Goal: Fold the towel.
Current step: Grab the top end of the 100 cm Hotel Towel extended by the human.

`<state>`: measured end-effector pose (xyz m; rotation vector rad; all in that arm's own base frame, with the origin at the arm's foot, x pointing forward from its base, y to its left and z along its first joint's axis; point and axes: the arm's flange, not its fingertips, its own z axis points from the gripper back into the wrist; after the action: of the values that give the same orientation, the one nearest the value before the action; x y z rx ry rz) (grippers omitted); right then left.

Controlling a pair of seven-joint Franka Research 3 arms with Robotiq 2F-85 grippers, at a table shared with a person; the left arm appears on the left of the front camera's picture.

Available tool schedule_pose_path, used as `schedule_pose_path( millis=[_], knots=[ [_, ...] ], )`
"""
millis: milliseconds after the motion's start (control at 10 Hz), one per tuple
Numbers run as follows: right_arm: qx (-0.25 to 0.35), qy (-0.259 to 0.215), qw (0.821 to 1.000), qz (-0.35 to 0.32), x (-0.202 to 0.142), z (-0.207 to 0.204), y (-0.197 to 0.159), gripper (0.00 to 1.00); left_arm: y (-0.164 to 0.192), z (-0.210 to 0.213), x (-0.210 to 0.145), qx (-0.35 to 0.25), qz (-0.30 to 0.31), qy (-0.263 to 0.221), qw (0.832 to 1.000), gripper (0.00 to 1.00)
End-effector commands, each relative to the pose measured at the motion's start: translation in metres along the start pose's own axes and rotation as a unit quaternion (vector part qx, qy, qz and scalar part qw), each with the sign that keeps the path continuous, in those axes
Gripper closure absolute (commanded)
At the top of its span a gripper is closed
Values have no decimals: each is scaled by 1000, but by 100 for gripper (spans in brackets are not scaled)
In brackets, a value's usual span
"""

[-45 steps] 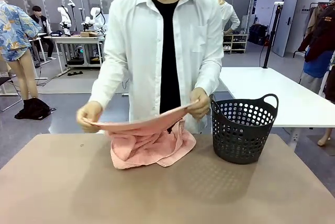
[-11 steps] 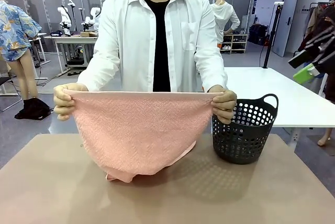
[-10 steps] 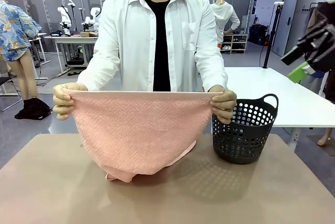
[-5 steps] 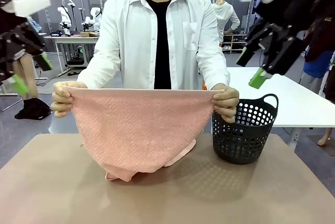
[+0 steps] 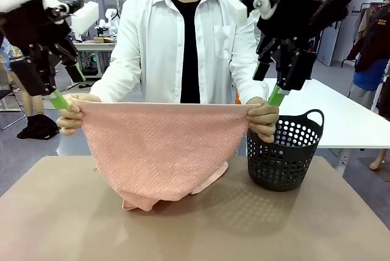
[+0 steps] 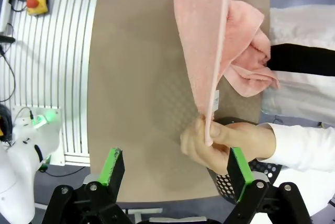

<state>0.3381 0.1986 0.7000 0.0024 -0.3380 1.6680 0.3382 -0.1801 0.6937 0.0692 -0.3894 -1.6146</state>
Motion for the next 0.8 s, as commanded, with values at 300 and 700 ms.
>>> schedule_pose_path(
  millis=[300, 700],
  knots=[
    [-27, 32, 999, -35, 26, -24, -11, 0, 16, -30, 13, 27, 12, 9, 1000, 0],
    [-73, 61, 994, -58, 33, -51, -16, 0, 15, -48, 15, 25, 9, 21, 999, 0]
  ],
)
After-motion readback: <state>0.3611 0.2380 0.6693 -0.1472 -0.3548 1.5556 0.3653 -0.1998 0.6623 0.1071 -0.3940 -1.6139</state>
